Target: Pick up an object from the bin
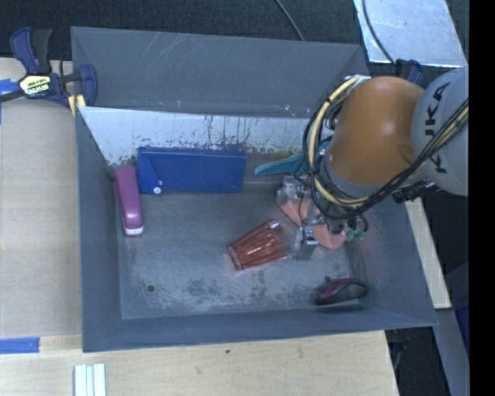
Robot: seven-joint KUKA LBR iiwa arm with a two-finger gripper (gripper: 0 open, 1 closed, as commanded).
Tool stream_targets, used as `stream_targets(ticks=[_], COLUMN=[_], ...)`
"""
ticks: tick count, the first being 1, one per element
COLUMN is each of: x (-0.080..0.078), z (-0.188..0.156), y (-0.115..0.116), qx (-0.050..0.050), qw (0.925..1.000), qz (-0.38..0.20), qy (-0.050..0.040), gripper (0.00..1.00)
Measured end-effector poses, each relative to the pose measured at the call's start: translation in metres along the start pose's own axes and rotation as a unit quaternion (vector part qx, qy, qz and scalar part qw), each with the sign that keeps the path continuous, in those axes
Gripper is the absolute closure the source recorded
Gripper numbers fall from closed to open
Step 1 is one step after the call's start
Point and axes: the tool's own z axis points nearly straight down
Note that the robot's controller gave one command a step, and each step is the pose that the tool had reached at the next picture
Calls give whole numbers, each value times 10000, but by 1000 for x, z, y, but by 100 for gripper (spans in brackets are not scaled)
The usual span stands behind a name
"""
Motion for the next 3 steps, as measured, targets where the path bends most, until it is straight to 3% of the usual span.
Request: stream_targets(ticks=[1, 2, 3], x=[0, 17, -8], z=[0, -36, 55], y=[0, -57, -3], qx=[0, 11, -4], qw=[10000, 9967, 10000], qz=[0, -811, 7], qy=[0, -29, -13], gripper=[0, 0, 0])
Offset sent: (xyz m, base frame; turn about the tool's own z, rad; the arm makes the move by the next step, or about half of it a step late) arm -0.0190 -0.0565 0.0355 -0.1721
